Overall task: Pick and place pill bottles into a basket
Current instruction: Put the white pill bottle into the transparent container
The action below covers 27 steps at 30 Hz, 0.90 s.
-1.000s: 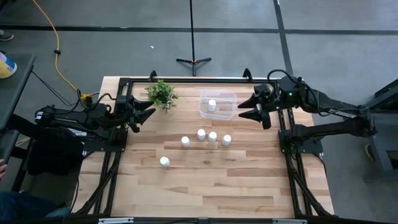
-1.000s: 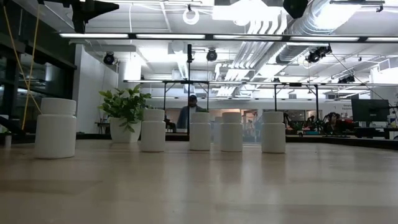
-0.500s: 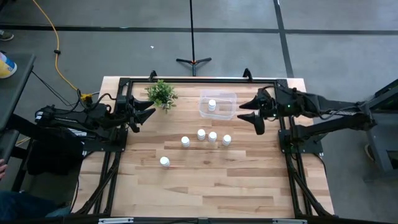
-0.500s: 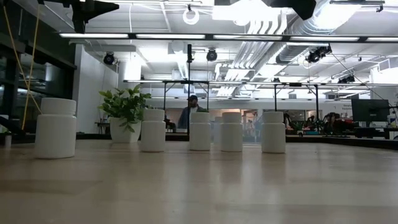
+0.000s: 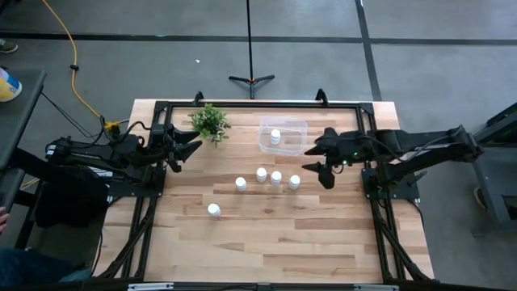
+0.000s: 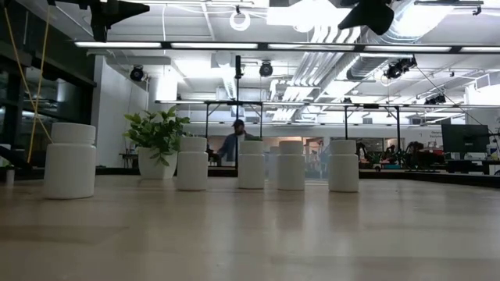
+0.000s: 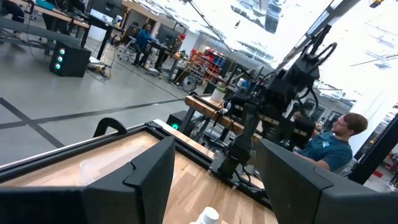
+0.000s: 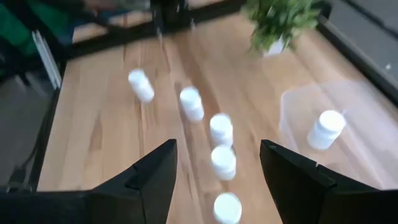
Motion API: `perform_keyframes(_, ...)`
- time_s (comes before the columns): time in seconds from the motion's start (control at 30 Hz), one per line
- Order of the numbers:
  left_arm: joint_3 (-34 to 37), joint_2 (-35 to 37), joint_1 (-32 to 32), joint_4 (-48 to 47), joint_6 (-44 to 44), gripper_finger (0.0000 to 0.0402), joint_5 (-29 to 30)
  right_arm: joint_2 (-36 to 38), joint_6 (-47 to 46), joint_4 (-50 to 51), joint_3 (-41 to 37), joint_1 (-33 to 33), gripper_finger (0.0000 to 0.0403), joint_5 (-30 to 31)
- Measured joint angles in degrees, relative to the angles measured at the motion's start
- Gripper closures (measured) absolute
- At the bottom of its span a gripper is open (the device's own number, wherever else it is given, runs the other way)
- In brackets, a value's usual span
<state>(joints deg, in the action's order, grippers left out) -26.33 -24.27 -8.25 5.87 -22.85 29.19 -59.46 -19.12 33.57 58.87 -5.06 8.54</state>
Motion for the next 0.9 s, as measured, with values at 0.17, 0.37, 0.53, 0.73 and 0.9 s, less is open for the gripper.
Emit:
perform_keyframes(0.17, 0.0, 0.0, 0.0, 0.0, 0.0, 0.0142, 0.0, -2.4, -0.3, 1.3, 0.0, -1.7, 0.0183, -0.3)
perform_keyframes(0.37, 0.0, 0.0, 0.0, 0.0, -0.1, 0.0142, 0.0, -5.1, -0.3, 1.4, 0.0, -3.2, 0.0183, -0.4)
perform_keyframes(0.53, 0.0, 0.0, 0.0, 0.0, -0.2, 0.0142, 0.0, -7.7, -0.3, 3.0, 0.0, -3.6, 0.0183, -1.6)
perform_keyframes(0.73, 0.0, 0.0, 0.0, 0.0, -0.2, 0.0142, 0.0, -10.3, -0.4, 5.8, 0.0, -3.6, 0.0183, -4.0)
perform_keyframes(0.9, 0.0, 0.0, 0.0, 0.0, -0.2, 0.0142, 0.0, -12.6, -0.3, 8.7, 0.0, -3.6, 0.0183, -4.7)
